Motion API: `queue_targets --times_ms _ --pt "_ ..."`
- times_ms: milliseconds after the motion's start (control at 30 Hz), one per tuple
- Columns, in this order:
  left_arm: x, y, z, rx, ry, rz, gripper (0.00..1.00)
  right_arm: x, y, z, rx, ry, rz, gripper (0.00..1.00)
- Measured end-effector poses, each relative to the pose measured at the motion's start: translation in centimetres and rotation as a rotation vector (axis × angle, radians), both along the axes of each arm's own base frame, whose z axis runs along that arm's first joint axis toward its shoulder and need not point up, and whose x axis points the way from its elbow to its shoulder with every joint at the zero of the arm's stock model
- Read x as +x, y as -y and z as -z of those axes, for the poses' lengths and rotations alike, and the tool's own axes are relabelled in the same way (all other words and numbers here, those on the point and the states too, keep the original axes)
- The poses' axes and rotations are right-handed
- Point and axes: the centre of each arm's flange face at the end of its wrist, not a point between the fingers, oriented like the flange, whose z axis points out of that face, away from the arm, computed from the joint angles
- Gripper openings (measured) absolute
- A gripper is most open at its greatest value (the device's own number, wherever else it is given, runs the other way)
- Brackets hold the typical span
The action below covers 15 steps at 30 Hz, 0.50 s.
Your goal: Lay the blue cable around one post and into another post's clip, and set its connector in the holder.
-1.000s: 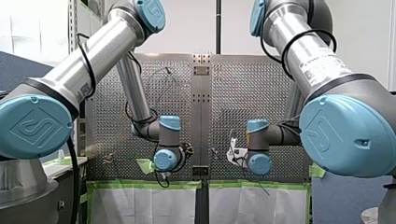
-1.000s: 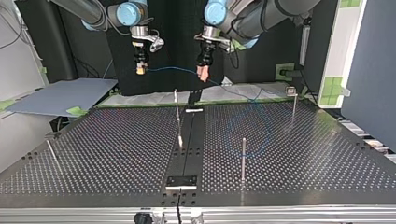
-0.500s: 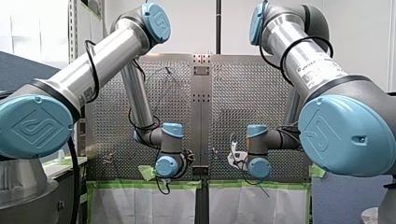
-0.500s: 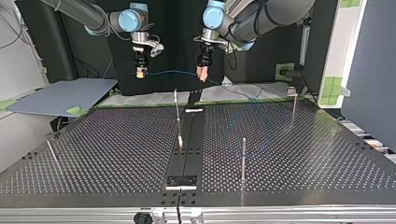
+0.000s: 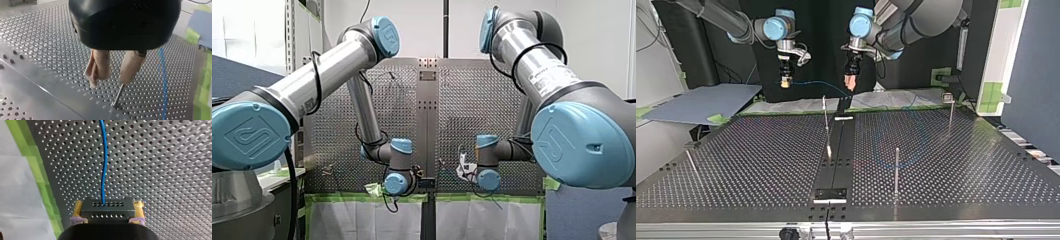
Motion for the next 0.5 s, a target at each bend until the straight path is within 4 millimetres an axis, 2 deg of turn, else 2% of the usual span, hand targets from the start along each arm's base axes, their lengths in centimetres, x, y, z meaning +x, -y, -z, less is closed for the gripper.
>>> queue_targets --times_ms 267,500 --pt "1.3 0.2 -0.5 -0.011 0.019 -0.022 0.43 -0.1 0.7 1.3 0.037 -0.021 0.010 0.61" --pt "1.9 0.3 -0.8 -0.015 0.037 -0.029 0.43 0.0 1.8 3.4 0.063 -0.038 0.017 0.61"
